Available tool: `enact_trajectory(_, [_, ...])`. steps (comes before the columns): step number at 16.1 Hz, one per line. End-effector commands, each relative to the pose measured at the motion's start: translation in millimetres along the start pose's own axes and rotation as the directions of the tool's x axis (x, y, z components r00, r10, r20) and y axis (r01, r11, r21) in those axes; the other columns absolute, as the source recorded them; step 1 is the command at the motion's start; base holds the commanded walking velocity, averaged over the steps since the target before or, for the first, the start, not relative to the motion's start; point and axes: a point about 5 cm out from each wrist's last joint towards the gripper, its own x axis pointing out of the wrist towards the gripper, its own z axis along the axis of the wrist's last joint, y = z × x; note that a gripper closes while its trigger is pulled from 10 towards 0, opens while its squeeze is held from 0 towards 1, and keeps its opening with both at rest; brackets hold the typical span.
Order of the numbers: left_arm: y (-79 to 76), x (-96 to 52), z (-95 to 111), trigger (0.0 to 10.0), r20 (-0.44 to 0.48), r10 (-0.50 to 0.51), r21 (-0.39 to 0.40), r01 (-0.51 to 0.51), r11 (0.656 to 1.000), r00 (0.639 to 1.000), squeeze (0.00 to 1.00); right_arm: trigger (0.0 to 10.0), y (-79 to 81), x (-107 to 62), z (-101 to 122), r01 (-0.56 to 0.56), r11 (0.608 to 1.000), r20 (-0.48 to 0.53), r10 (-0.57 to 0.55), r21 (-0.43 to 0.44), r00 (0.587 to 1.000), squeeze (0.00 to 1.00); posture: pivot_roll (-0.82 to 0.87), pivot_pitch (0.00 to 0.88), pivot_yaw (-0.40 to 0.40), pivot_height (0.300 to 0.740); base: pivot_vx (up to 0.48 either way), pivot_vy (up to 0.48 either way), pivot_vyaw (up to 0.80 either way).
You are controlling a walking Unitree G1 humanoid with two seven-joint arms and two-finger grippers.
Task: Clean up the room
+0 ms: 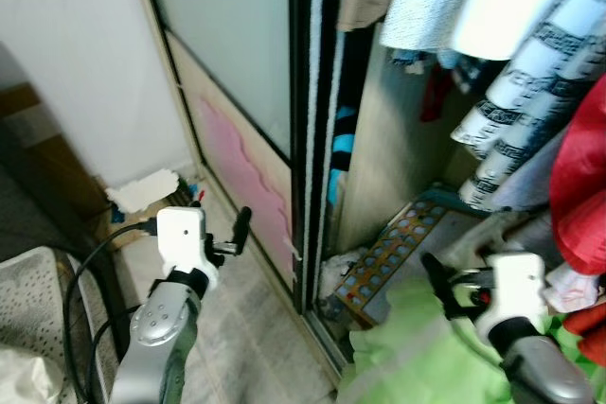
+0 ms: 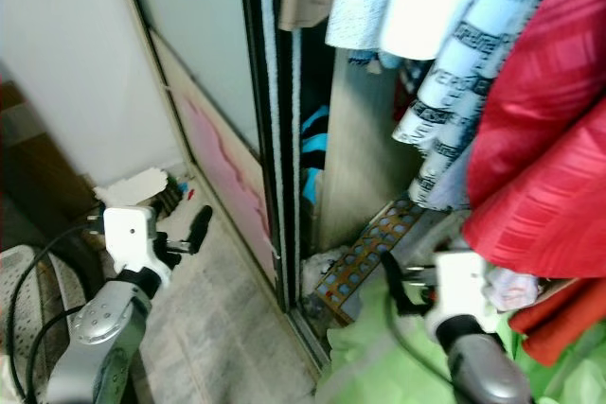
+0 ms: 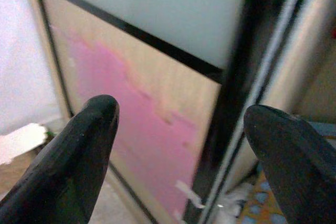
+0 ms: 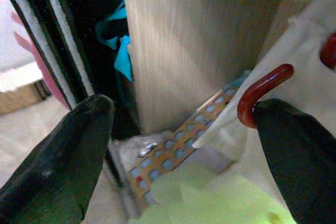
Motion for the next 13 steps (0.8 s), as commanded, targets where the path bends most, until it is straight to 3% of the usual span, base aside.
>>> enact_trajectory(1, [-2.0, 3.3, -1, 10.0, -0.012, -0.025, -0.006, 0.025, 1.0, 1.0, 0.0, 10.0, 16.1, -3.6, -27, -0.117, 0.986, -0.147, 0.134, 0.122, 0.98, 0.0, 0.01, 0.0, 0.017, 0.74, 0.0, 0.0, 0.0])
enact_trajectory(3, [-5.9, 6.5, 1, 10.0, -0.002, -0.056, 0.004, 0.056, 0.998, 0.998, 0.0, 10.0, 9.3, -13.6, -28, -0.074, 0.993, -0.133, 0.086, 0.096, 0.987, 0.0, 0.0, 0.0, 0.021, 0.74, 0.0, 0.0, 0.0])
enact_trajectory(4, [-7.0, 7.7, 2, 10.0, 0.002, -0.065, 0.009, 0.065, 0.998, 0.998, 0.0, 10.0, 1.2, -19.7, -22, -0.028, 1.0, -0.075, 0.028, -0.007, 0.997, 0.0, -0.01, 0.0, 0.022, 0.74, 0.0, 0.0, 0.0])
enact_trajectory(6, [-8.0, 8.2, 1, 10.0, -0.002, -0.075, 0.003, 0.075, 0.997, 0.997, 0.0, 10.0, -10.9, -24.5, -25, 0.018, 0.993, -0.024, -0.021, -0.114, 0.999, 0.0, -0.02, 0.0, 0.024, 0.74, 0.0, 0.0, 0.0])
enact_trajectory(7, [-8.4, 8.3, 1, 10.0, -0.002, -0.078, 0.003, 0.078, 0.997, 0.997, 0.0, 10.0, -15.2, -27.3, -33, 0.025, 0.994, -0.05, -0.03, -0.103, 0.998, 0.0, -0.02, 0.0, 0.024, 0.74, 0.0, 0.0, 0.0])
enact_trajectory(8, [-8.8, 8.5, 1, 10.0, -0.002, -0.081, 0.002, 0.081, 0.997, 0.997, 0.0, 10.0, -19.3, -29.9, -42, 0.037, 0.998, -0.094, -0.041, -0.051, 0.995, 0.0, -0.02, 0.0, 0.024, 0.74, 0.0, 0.0, 0.0])
enact_trajectory(9, [-9.3, 8.7, 0, 10.0, -0.001, -0.086, 0.002, 0.086, 0.996, 0.996, 0.0, 10.0, -23.1, -33.8, -54, 0.013, 0.998, -0.15, -0.004, 0.057, 0.989, 0.0, -0.02, 0.0, 0.024, 0.74, 0.0, 0.0, 0.0])
enact_trajectory(10, [-9.3, 8.8, 1, 10.0, 0.0, -0.087, 0.003, 0.087, 0.996, 0.996, 0.0, 10.0, -26.2, -37.2, -57, -0.016, 0.997, -0.141, 0.027, 0.081, 0.99, 0.0, -0.02, 0.0, 0.024, 0.74, 0.0, 0.0, 0.0])
enact_trajectory(11, [-9.3, 8.9, 0, 10.0, 0.002, -0.086, 0.003, 0.086, 0.996, 0.996, 0.0, 10.0, -29.6, -40.6, -60, -0.035, 0.999, -0.125, 0.034, -0.009, 0.992, 0.0, -0.02, 0.0, 0.019, 0.74, 0.0, 0.0, 0.0])
enact_trajectory(13, [-8.7, 9.2, 0, 10.0, 0.007, -0.082, 0.005, 0.082, 0.997, 0.997, 0.0, 10.0, -38.7, -43.9, -56, 0.0, 0.965, -0.026, -0.007, -0.262, 1.0, 0.0, -0.02, 0.0, 0.016, 0.74, 0.0, 0.0, 0.0])
